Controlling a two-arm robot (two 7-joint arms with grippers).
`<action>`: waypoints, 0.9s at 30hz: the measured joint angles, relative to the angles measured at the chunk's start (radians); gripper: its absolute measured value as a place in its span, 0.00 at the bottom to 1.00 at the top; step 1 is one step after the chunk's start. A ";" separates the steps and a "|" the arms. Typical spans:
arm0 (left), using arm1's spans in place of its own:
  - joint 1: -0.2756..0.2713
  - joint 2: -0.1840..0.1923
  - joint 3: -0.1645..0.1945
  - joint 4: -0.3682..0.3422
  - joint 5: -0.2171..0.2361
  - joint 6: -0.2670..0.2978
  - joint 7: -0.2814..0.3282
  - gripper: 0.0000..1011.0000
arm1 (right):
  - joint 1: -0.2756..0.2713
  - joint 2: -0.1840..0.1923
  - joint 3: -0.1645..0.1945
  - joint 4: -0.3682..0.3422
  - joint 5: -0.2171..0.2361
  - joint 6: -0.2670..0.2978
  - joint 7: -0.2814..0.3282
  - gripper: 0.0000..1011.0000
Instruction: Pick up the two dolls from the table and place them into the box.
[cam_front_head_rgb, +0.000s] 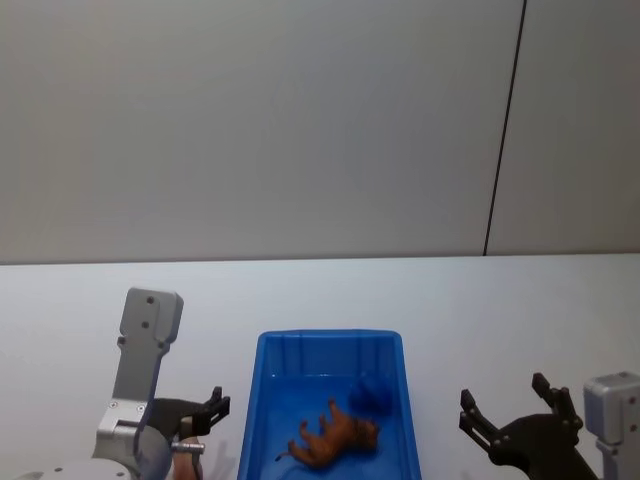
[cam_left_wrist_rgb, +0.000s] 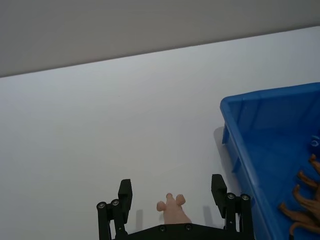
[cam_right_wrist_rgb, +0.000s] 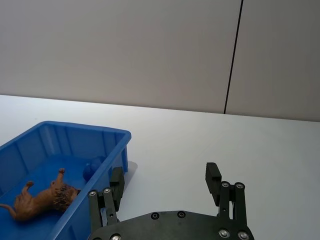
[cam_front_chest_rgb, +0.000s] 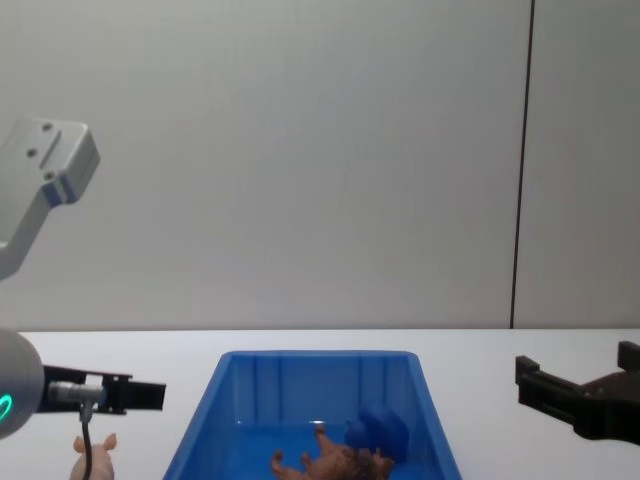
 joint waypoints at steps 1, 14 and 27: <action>-0.001 -0.005 -0.003 0.003 -0.009 0.014 0.008 0.99 | 0.000 0.000 0.000 0.000 0.000 0.000 0.000 0.99; -0.006 -0.028 -0.014 0.016 -0.051 0.080 0.044 0.99 | 0.000 0.000 0.000 0.000 0.000 0.000 0.000 0.99; 0.003 -0.044 -0.021 0.027 -0.097 0.113 0.059 0.99 | 0.000 0.000 0.000 0.000 0.000 0.000 0.000 0.99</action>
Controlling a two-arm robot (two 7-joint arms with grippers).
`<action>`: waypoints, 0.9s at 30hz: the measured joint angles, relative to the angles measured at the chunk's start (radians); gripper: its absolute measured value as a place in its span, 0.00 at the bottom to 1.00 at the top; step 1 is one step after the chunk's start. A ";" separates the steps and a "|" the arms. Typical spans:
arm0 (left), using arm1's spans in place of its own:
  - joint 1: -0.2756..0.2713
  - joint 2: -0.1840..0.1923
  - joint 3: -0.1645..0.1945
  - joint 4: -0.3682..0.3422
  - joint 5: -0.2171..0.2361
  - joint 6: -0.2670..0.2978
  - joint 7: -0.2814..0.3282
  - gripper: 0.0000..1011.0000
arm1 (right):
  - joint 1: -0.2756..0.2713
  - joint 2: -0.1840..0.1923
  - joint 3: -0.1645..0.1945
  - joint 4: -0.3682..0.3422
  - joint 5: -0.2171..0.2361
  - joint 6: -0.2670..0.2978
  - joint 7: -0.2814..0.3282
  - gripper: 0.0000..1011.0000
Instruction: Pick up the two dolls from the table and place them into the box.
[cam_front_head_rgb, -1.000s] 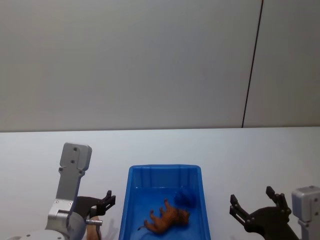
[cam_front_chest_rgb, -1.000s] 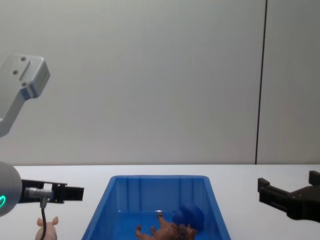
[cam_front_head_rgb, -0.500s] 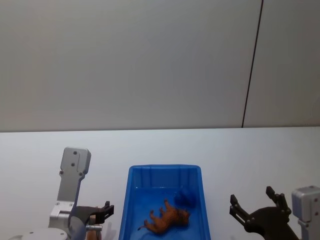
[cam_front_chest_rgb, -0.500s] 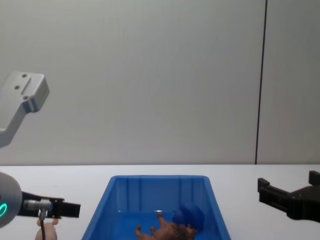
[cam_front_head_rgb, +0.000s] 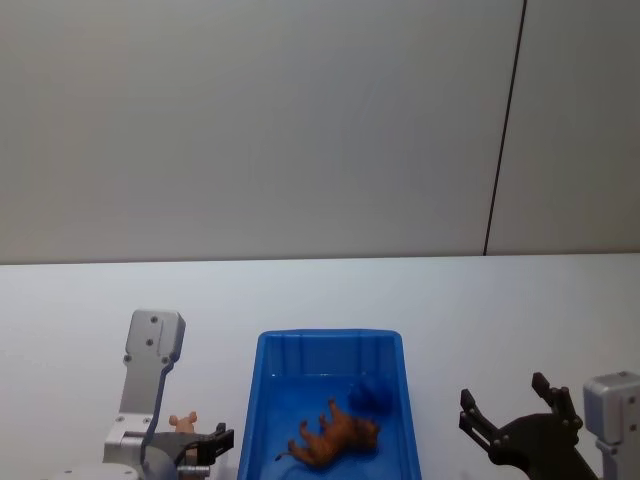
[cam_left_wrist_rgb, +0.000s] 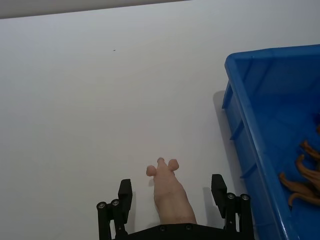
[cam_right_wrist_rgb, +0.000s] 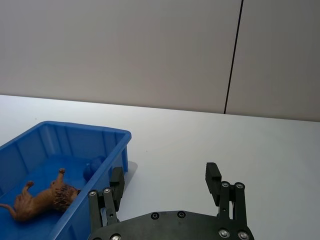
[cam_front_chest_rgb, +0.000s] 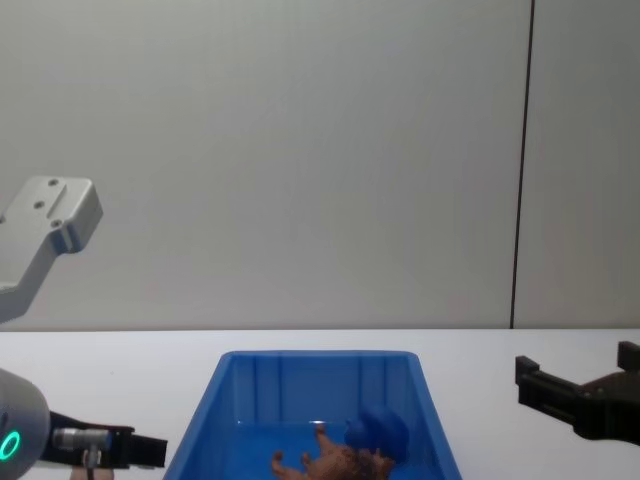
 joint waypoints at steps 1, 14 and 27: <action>0.000 -0.001 0.000 0.000 -0.003 0.001 0.000 0.99 | 0.000 0.000 0.000 0.000 0.000 0.000 0.000 0.99; 0.005 -0.008 -0.003 0.005 -0.027 0.012 0.005 0.70 | 0.000 0.000 0.000 0.000 0.000 0.000 0.000 0.99; 0.005 -0.010 -0.005 0.006 -0.033 0.014 0.007 0.36 | 0.000 0.000 0.000 0.000 0.000 0.000 0.000 0.99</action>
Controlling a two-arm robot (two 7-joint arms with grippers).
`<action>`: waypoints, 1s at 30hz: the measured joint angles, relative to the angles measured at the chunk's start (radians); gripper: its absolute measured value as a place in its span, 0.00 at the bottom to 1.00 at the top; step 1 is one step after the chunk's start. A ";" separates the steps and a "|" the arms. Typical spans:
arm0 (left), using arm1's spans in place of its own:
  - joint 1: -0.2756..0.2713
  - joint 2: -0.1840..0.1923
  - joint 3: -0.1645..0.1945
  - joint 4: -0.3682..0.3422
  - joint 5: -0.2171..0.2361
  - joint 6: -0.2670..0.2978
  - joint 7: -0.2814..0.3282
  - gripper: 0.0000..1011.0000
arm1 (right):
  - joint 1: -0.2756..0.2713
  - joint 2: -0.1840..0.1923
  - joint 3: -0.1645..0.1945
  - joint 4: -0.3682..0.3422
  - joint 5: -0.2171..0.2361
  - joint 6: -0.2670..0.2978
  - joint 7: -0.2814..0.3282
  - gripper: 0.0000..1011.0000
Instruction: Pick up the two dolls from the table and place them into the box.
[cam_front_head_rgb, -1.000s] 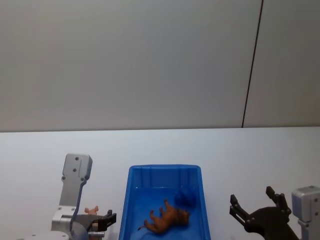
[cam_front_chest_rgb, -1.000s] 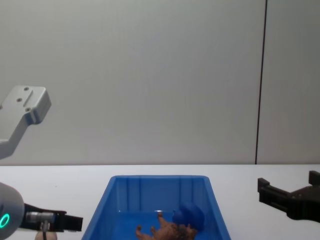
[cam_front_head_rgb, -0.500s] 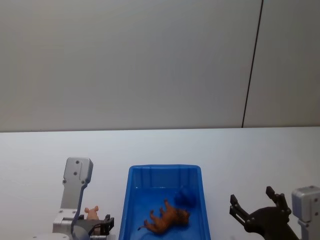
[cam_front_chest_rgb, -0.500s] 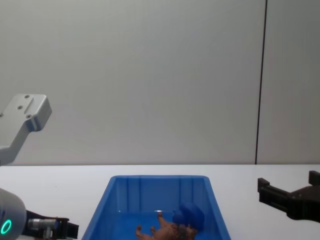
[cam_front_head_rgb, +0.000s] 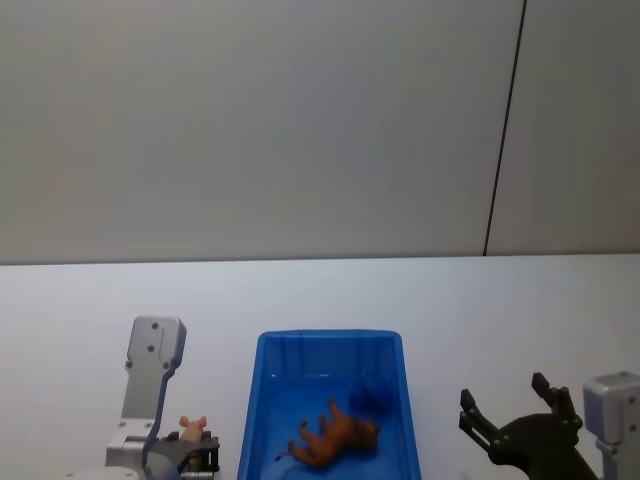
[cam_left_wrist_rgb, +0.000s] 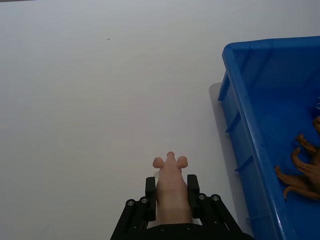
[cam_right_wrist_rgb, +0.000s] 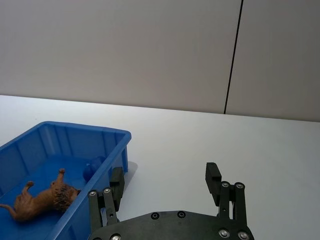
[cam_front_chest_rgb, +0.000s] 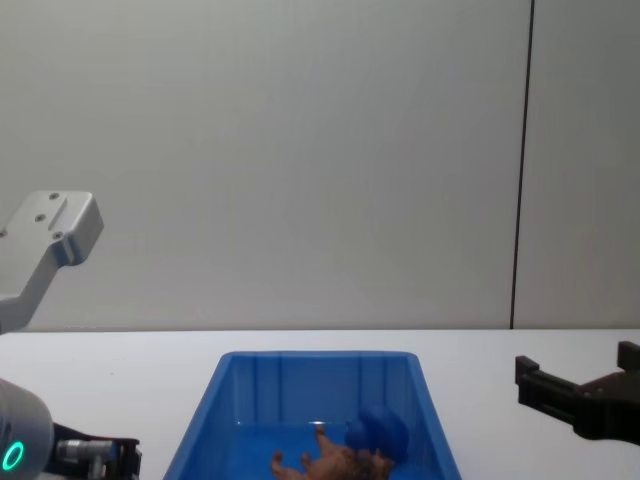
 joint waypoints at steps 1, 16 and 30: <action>0.000 0.000 0.000 0.000 0.000 0.000 0.000 0.36 | 0.000 0.000 0.000 0.000 0.000 0.000 0.000 0.99; 0.001 -0.001 0.000 0.001 -0.003 0.001 0.001 0.35 | 0.000 0.000 0.000 0.000 0.000 0.000 0.000 0.99; -0.050 0.070 0.055 -0.043 0.161 -0.145 -0.105 0.35 | 0.000 0.000 0.000 0.000 0.000 0.000 0.000 0.99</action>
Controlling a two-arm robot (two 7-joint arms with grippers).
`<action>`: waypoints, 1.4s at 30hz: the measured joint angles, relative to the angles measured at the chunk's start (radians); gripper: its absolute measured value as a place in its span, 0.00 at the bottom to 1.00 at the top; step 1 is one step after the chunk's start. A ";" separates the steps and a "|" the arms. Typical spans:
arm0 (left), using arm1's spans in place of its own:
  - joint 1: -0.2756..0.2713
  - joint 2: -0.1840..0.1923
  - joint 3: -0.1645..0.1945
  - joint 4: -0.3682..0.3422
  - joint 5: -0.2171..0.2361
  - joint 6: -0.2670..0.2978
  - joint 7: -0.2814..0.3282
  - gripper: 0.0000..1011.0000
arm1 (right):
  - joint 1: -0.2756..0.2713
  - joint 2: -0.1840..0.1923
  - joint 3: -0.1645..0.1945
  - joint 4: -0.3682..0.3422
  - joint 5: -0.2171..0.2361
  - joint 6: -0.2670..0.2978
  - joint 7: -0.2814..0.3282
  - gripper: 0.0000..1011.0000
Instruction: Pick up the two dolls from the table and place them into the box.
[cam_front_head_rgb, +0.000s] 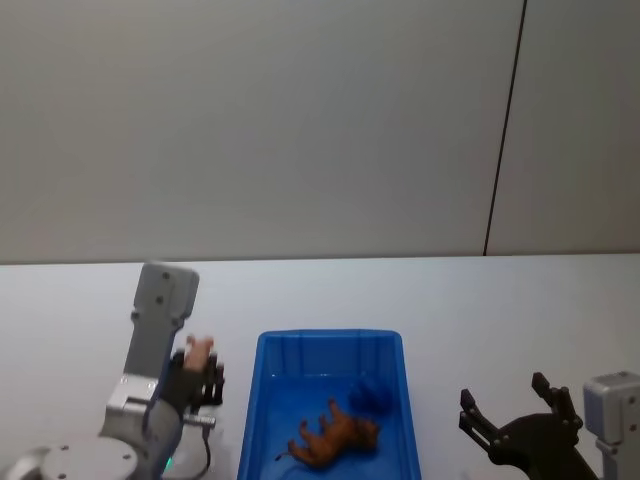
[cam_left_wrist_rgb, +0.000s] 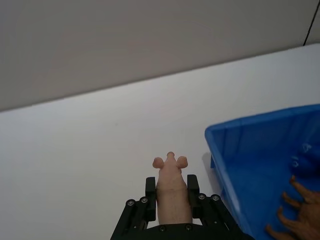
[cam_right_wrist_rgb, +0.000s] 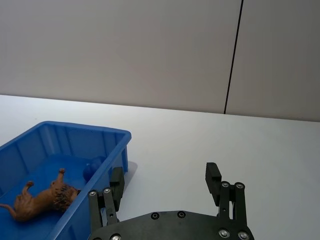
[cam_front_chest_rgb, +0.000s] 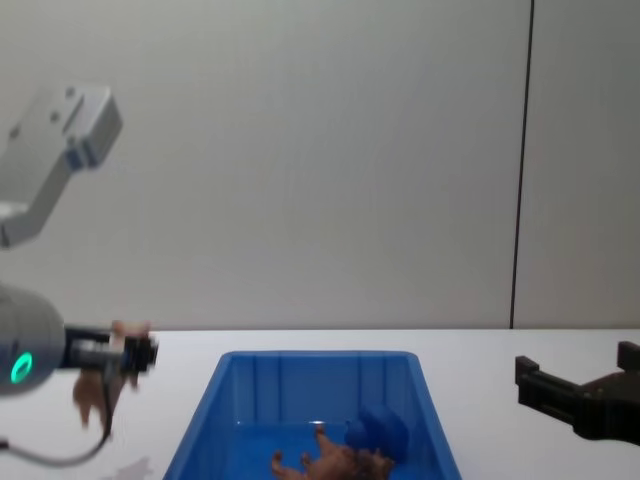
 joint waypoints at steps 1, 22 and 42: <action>-0.004 0.005 0.002 -0.002 0.011 -0.009 -0.009 0.35 | 0.000 0.000 0.000 0.000 0.000 0.000 0.000 0.99; -0.061 0.053 0.023 -0.016 0.158 -0.174 -0.244 0.35 | 0.000 0.000 0.000 0.000 0.000 0.000 0.000 0.99; -0.101 0.055 0.017 0.083 0.107 -0.333 -0.559 0.50 | 0.000 0.000 0.000 0.000 0.000 0.000 0.000 0.99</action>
